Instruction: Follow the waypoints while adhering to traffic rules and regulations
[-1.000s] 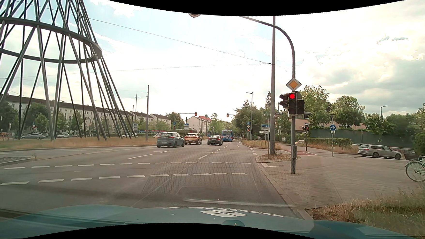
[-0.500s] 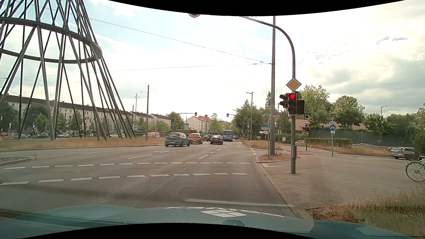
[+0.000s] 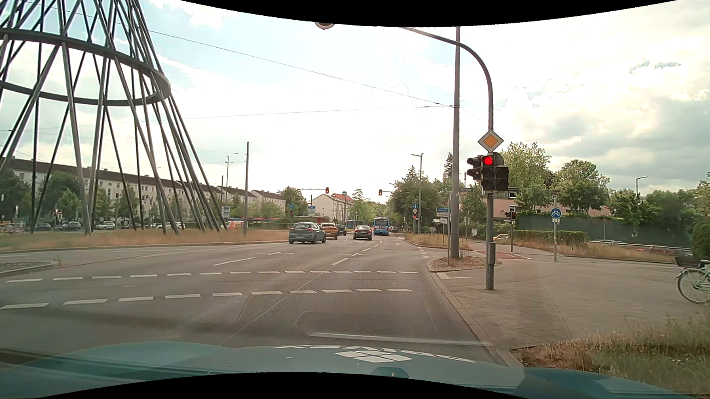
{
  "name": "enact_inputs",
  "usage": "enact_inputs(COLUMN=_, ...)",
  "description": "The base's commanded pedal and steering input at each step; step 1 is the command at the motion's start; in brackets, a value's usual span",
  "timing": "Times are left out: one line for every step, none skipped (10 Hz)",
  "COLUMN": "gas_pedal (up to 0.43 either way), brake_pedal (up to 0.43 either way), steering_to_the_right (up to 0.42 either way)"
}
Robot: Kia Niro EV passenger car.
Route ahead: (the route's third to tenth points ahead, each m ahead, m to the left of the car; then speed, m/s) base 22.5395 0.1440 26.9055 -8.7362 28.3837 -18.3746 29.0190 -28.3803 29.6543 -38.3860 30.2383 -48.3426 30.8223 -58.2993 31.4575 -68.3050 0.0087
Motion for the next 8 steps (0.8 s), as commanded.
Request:
enact_inputs(gas_pedal=0.000, brake_pedal=0.311, steering_to_the_right=0.010)
enact_inputs(gas_pedal=0.000, brake_pedal=0.311, steering_to_the_right=0.010)
enact_inputs(gas_pedal=0.000, brake_pedal=0.311, steering_to_the_right=0.010)
enact_inputs(gas_pedal=0.000, brake_pedal=0.311, steering_to_the_right=0.010)
enact_inputs(gas_pedal=0.000, brake_pedal=0.311, steering_to_the_right=0.010)
enact_inputs(gas_pedal=0.000, brake_pedal=0.311, steering_to_the_right=0.010)
enact_inputs(gas_pedal=0.000, brake_pedal=0.311, steering_to_the_right=0.010)
enact_inputs(gas_pedal=0.000, brake_pedal=0.311, steering_to_the_right=0.010)
